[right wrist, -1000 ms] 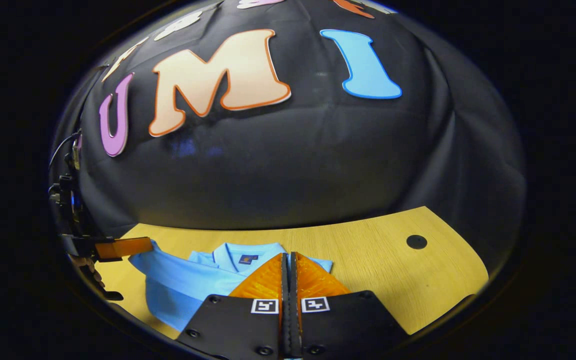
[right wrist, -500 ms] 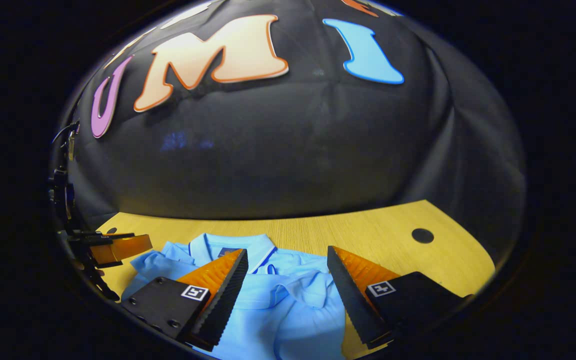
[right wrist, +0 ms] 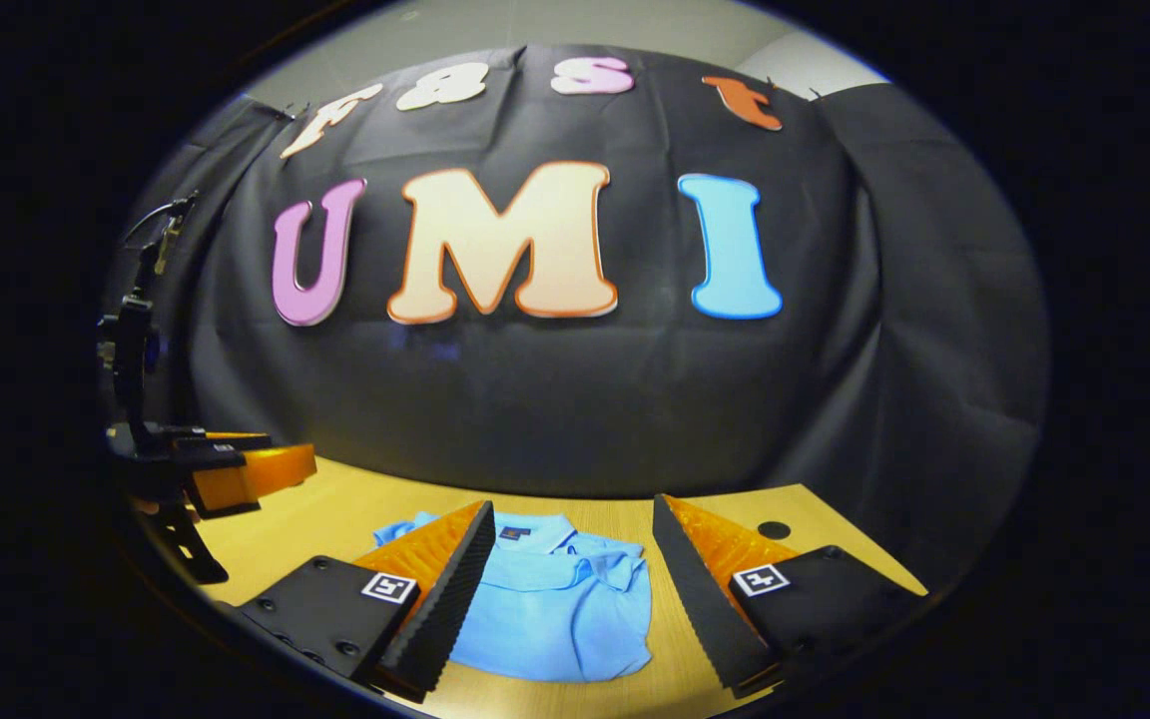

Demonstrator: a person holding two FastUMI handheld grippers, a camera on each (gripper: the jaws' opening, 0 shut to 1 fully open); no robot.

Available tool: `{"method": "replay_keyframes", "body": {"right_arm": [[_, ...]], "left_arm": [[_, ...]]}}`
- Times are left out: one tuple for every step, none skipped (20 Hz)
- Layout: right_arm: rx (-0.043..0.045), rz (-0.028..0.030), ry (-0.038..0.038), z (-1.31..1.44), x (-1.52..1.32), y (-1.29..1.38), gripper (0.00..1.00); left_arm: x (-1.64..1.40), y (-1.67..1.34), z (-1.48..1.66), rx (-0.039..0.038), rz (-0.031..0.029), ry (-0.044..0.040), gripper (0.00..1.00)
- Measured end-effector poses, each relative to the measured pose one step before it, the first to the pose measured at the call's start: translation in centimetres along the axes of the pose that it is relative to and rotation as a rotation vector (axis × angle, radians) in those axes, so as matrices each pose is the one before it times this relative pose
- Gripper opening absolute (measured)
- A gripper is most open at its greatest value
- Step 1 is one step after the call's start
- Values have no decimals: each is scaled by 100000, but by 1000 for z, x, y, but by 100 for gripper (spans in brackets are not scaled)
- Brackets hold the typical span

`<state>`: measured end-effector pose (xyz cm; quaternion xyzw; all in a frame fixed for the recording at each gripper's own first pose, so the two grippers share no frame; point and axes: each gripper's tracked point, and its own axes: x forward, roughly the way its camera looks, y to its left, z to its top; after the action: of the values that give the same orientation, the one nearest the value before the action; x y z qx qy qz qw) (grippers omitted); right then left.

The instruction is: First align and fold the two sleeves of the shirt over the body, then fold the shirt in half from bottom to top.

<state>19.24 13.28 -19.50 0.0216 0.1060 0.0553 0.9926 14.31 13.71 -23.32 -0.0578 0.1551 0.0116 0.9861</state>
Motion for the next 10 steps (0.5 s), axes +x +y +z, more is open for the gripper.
{"method": "replay_keyframes", "body": {"right_arm": [[389,365,-1590,1191,-1690,230,99],[-443,-24,-1611,1029,-1763,-77,99],[604,909,-1449,1027,-1740,158,99],[1124,1115,-2027,1180,-1783,254,99],[1022,158,-505,590,-1724,2,98],[442,-26,-227,312,-1699,-80,98],[-76,89,-28,374,-1659,-39,98],[-336,32,-612,468,-1653,39,99],[-1019,192,-445,475,-1541,28,99],[-1007,360,-669,259,-1430,213,99]], "left_arm": [[-1671,-393,665,-99,-40,-1491,95],[-1587,-299,608,606,168,-1126,95],[-1695,-257,479,816,5,-763,95],[-1603,-231,473,469,247,-509,96],[-1647,-255,392,-21,-68,-233,95],[-1460,-292,539,-44,-370,-983,95],[-1392,-118,351,117,232,-591,95],[-1293,-225,499,128,-39,-733,95],[-1272,-185,361,218,-48,-521,95],[-1248,-177,515,468,-245,-633,95]]}}
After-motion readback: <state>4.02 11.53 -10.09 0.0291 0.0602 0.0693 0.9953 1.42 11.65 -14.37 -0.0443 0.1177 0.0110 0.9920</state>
